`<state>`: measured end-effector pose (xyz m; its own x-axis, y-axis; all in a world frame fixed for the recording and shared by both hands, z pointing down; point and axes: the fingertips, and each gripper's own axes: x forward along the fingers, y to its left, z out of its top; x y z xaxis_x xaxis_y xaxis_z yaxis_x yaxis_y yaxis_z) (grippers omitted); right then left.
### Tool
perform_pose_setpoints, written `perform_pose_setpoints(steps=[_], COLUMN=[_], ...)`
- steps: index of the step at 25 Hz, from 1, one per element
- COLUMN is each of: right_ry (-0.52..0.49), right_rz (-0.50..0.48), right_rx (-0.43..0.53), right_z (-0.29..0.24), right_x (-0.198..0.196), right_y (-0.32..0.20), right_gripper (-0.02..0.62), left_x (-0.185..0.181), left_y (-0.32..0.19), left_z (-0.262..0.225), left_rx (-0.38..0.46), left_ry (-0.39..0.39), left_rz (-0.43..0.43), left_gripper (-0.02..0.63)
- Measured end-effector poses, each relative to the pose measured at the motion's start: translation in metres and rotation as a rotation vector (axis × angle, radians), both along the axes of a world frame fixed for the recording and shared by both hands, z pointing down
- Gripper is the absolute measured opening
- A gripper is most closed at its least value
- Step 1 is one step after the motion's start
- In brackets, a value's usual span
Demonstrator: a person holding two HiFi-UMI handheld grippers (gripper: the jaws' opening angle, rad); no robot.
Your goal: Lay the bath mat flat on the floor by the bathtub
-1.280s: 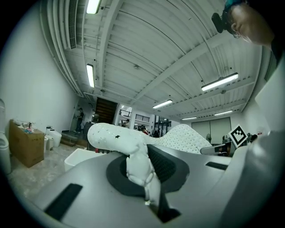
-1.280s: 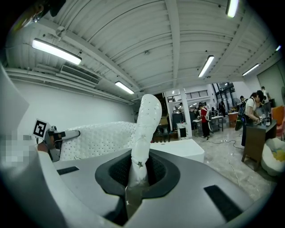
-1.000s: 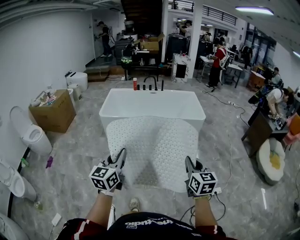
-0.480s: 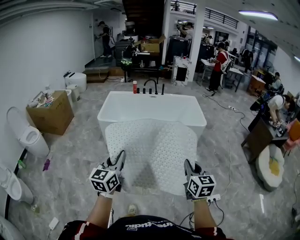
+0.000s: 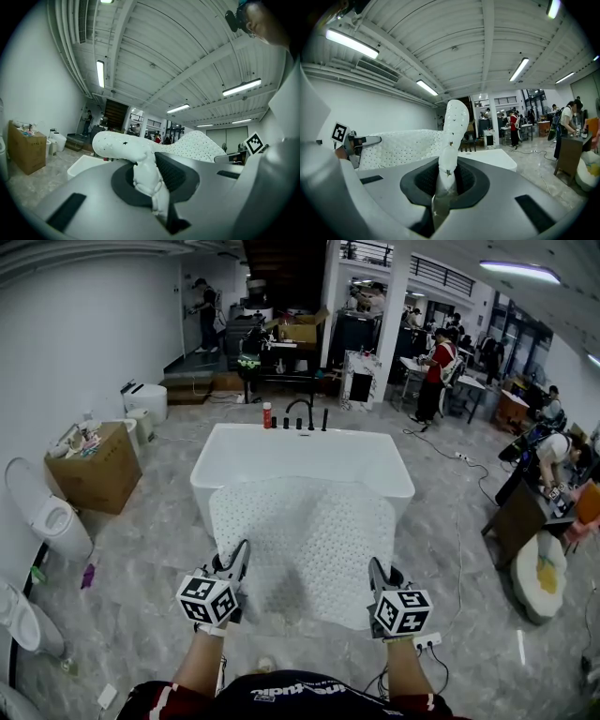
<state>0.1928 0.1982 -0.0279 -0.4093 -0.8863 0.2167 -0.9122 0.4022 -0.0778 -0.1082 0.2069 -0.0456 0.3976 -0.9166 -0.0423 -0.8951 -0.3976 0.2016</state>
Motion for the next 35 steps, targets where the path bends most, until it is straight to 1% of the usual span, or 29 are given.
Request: perform_pose_setpoints(steps=[8,15,20,26,31,35], right_ry=[0.011,0.011,0.017,0.023,0.022,0.025], right_rz=[-0.007,0.004,0.007,0.015,0.029,0.025], right_rx=[-0.011,-0.008,-0.025,-0.035,-0.039,-0.046], right_z=[0.000,-0.003,0.002,0.006,0.013,0.017], right_x=[-0.026,-0.052,-0.069,-0.082,-0.097,-0.117], right_y=[-0.034,-0.063,-0.079,-0.100,-0.115,-0.131], right_gripper=[0.046,0.048,0.048,0.048,0.048,0.048], left_x=[-0.023,-0.043,-0.059,-0.070,-0.090,-0.108], left_y=[-0.039,-0.072,-0.093,-0.114,-0.126,-0.141], left_z=[0.004,-0.004,0.000,0.006,0.013,0.018], left_rx=[-0.023,-0.013,-0.026,-0.035,-0.036,-0.044], left_ry=[0.014,0.022,0.024,0.036,0.041,0.041], left_rz=[0.000,0.011,0.017,0.034,0.039,0.035], left_gripper=[0.032,0.032,0.032,0.032,0.032,0.032])
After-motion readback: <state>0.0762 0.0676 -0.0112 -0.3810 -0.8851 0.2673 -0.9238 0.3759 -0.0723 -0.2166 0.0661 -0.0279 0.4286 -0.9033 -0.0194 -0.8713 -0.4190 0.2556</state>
